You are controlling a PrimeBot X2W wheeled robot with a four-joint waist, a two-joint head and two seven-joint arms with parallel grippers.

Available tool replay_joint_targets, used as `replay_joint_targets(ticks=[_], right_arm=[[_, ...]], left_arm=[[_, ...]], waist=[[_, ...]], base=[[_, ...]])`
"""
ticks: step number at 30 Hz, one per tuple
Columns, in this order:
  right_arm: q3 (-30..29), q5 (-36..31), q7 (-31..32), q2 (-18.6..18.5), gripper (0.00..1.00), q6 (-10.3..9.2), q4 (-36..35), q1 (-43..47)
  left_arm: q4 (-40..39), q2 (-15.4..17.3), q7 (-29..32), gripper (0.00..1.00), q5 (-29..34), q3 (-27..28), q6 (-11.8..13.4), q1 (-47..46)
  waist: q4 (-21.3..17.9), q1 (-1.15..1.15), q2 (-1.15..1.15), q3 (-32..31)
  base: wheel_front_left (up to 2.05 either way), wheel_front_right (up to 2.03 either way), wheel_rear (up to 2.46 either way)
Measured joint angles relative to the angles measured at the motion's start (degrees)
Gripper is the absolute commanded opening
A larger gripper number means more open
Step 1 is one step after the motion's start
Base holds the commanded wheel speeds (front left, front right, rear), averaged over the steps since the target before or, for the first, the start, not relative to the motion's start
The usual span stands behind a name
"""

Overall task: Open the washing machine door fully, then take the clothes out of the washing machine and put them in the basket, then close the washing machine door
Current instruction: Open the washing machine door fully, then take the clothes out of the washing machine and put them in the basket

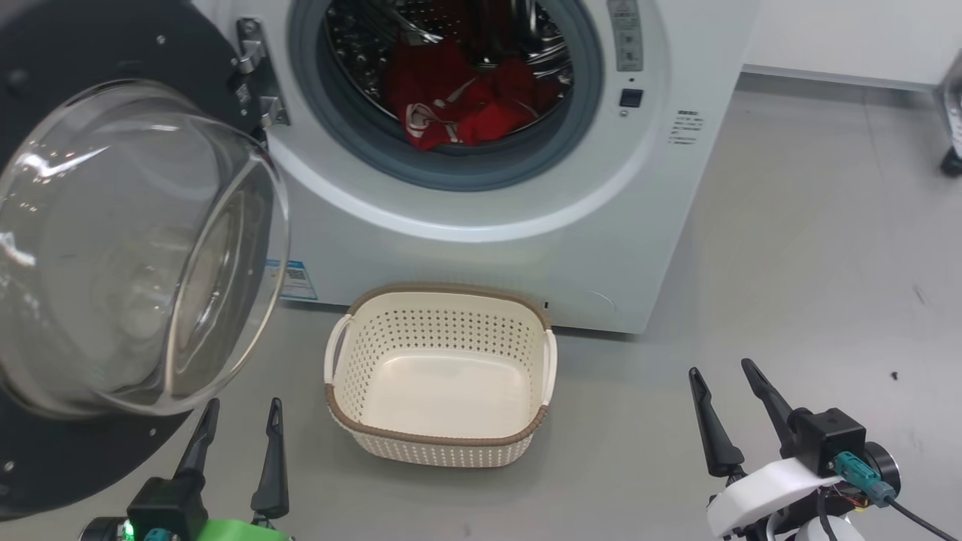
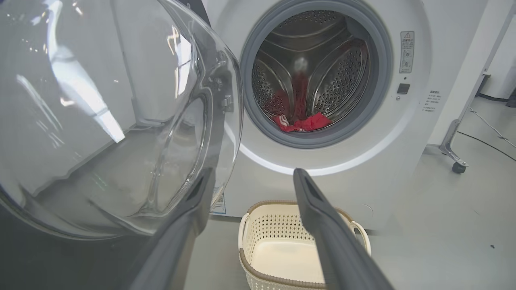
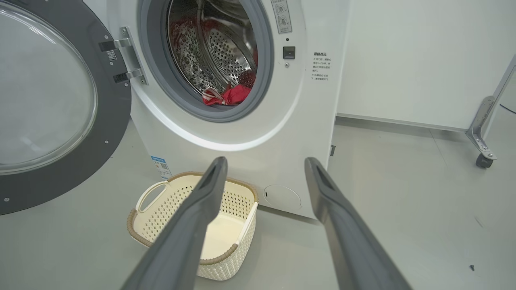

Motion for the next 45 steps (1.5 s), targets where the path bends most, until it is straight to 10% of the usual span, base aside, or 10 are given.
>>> replay_joint_targets(ticks=[19, 45], right_arm=[[-0.2, 1.6, 0.0, 0.0, 1.00, -0.33, -1.9, 2.3], [-0.5, 2.2, 0.0, 0.1, 1.00, -1.27, -3.2, 4.2]], left_arm=[[-0.4, -0.1, 3.5, 1.00, -0.1, -0.1, 0.6, 1.4], [0.0, -0.2, 5.7, 1.00, -0.1, -1.4, 1.1, 1.7]], waist=[[-9.5, 0.00, 0.00, -0.6], [-9.9, 0.00, 0.00, -1.5]], base=[[0.00, 0.00, 0.00], [0.00, 0.00, 0.00]])
